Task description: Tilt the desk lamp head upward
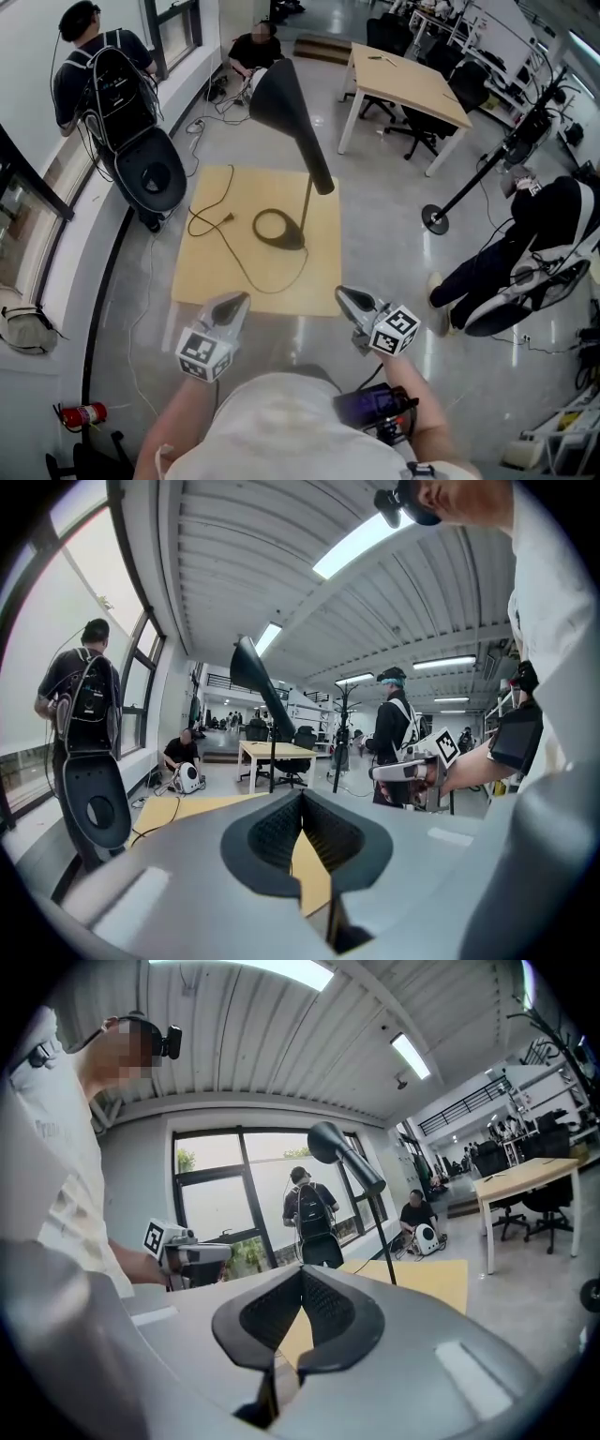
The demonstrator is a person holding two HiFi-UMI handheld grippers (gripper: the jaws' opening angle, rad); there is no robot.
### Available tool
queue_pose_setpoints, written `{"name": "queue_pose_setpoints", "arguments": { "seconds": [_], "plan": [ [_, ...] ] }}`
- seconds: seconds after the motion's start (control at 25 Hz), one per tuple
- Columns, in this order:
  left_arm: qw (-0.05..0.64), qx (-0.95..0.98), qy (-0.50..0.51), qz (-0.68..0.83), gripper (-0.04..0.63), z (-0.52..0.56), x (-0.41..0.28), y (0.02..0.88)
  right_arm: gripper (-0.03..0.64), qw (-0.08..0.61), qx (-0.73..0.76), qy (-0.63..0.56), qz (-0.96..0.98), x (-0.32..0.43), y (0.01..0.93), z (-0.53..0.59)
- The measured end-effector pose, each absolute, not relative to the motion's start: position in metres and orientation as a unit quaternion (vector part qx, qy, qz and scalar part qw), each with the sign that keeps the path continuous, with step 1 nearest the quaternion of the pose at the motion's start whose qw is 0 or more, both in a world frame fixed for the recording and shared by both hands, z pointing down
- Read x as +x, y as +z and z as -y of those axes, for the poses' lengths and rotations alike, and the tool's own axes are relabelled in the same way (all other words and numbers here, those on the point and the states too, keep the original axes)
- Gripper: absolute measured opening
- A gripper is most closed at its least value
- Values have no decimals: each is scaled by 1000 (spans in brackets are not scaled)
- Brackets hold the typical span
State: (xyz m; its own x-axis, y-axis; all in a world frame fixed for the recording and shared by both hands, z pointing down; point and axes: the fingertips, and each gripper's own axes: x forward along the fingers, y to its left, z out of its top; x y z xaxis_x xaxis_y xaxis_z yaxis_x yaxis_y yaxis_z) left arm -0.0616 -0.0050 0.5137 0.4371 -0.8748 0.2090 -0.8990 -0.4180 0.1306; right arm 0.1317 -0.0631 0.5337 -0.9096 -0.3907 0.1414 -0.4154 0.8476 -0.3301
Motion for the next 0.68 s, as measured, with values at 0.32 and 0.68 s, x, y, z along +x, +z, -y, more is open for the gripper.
{"name": "queue_pose_setpoints", "arguments": {
  "seconds": [0.32, 0.68],
  "plan": [
    [122, 840, 48, 527, 2, -26, -31, 521, 14, 25, 210, 195, 958, 156, 541, 18],
    [116, 847, 53, 516, 2, -76, -15, 530, 14, 31, 207, 194, 958, 156, 550, -47]
  ]
}}
